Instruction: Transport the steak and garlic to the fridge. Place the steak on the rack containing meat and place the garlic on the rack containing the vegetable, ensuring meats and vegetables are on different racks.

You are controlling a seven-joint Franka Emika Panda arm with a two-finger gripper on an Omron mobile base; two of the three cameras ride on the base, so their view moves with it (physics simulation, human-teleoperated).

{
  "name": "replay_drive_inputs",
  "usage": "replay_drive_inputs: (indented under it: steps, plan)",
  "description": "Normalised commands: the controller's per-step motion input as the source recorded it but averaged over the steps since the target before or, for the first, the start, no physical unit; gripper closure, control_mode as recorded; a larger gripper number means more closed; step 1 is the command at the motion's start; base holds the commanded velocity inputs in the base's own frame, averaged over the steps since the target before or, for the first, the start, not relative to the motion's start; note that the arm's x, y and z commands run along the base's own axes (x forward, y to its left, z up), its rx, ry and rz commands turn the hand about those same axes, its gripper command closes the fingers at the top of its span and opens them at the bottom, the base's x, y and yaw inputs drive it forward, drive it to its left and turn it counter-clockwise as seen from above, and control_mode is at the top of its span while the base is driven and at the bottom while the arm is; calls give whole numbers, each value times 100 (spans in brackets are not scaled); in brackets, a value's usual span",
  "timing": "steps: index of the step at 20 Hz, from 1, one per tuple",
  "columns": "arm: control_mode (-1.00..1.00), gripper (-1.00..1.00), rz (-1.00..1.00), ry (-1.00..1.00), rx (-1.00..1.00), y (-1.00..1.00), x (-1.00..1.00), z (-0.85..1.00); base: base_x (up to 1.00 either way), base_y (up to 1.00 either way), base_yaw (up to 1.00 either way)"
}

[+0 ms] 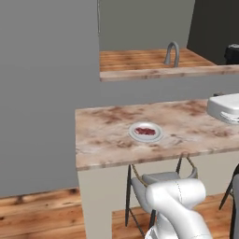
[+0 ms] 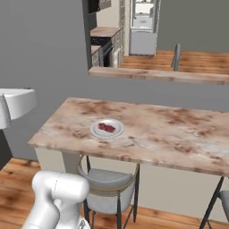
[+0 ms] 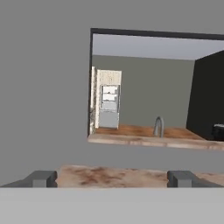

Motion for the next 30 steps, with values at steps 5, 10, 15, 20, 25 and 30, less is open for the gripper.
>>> replay_drive_inputs:
  steps: [5, 10, 15, 20, 25, 30]
  plan:
    - [-100, -100, -1, 20, 0, 0, 54, -4, 20, 1, -3]
    - [-100, -100, 0, 45, 0, -4, 58, -1, 0, 0, 0]
    - [-100, -100, 0, 50, 0, -16, 48, -26, 0, 0, 0]
    - [-100, -100, 3, 26, 0, -10, 14, -47, 0, 0, 0]
    - [-100, -100, 5, 8, 0, 0, 0, -77, 0, 0, 0]
    - [-100, -100, 4, 4, 0, 0, 19, -71, 0, 0, 0]
